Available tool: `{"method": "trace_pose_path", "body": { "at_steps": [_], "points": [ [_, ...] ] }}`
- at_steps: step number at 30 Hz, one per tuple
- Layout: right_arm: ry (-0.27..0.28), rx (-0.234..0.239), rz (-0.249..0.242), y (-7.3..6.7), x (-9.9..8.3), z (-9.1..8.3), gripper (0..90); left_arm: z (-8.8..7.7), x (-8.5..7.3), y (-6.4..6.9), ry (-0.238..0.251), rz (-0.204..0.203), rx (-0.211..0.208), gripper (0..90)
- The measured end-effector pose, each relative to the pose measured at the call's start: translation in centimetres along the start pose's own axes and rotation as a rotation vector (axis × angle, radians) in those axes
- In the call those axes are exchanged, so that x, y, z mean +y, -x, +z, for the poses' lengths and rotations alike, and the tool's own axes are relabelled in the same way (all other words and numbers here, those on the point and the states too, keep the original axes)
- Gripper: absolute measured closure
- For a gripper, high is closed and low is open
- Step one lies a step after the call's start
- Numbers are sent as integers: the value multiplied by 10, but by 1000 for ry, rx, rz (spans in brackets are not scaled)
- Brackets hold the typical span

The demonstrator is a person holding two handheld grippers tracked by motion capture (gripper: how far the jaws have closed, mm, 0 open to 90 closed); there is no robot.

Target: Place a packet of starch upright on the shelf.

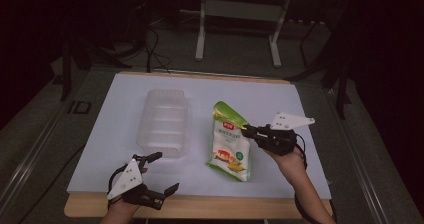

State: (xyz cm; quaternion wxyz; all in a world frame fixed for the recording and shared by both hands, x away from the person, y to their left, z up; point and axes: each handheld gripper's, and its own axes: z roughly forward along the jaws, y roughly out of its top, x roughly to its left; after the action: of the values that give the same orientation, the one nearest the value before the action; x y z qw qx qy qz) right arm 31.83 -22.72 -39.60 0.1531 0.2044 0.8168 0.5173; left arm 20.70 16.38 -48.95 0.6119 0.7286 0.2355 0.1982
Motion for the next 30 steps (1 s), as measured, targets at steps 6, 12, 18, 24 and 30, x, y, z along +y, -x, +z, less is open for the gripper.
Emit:
{"method": "trace_pose_path", "body": {
  "at_steps": [6,12,18,24,30],
  "points": [
    [52,8,-21,-6,12,-22,833,5,10,-4,-5,-106,-61,0],
    [71,12,-53,-14,22,-34,835,16,31,-5,-13,-108,-114,0],
    [121,41,-68,-23,31,-44,836,44,54,-12,-13,-127,-180,0],
    [138,65,-99,-34,41,-46,837,71,71,-21,-35,-126,-230,0],
    [134,101,-119,-42,46,-40,839,93,76,-34,-28,-190,-269,0]
  ]
}}
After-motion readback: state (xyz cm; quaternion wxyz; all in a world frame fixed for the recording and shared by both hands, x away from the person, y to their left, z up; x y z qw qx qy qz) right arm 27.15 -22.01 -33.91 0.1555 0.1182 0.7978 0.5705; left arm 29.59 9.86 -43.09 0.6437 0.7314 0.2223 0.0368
